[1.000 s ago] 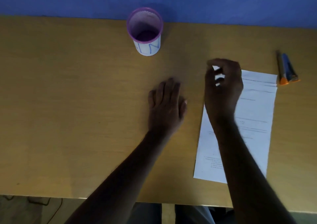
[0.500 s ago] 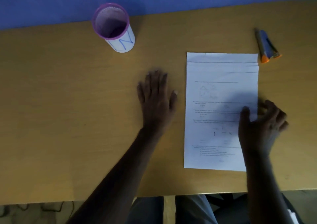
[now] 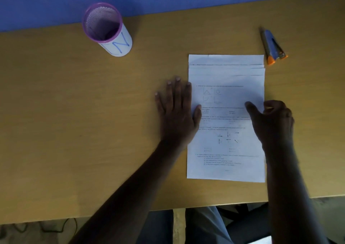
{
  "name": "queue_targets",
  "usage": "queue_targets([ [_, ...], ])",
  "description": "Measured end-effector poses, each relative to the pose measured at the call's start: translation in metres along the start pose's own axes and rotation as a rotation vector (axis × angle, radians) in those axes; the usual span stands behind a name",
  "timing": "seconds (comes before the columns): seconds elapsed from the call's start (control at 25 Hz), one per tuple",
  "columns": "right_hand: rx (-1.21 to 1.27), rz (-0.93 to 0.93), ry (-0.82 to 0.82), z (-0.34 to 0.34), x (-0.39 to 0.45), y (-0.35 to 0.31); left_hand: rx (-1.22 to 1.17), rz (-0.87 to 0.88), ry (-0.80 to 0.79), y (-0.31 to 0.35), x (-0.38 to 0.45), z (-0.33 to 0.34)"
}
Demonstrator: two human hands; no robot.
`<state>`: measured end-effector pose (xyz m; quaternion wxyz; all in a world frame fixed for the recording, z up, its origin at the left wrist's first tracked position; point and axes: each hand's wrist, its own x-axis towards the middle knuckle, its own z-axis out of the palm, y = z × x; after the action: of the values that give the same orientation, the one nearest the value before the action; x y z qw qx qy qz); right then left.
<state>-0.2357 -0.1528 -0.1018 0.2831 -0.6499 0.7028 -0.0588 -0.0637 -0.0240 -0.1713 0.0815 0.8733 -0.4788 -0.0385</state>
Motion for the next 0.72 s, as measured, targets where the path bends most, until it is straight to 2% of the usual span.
queue_targets([
  [0.24,0.026,0.039,-0.111,-0.007,0.016,0.010,0.018,0.002,0.010,0.000,0.001,0.000],
  [0.72,0.237,0.135,-0.197,-0.006,0.015,0.003,0.018,0.009,0.010,0.001,-0.001,0.001],
])
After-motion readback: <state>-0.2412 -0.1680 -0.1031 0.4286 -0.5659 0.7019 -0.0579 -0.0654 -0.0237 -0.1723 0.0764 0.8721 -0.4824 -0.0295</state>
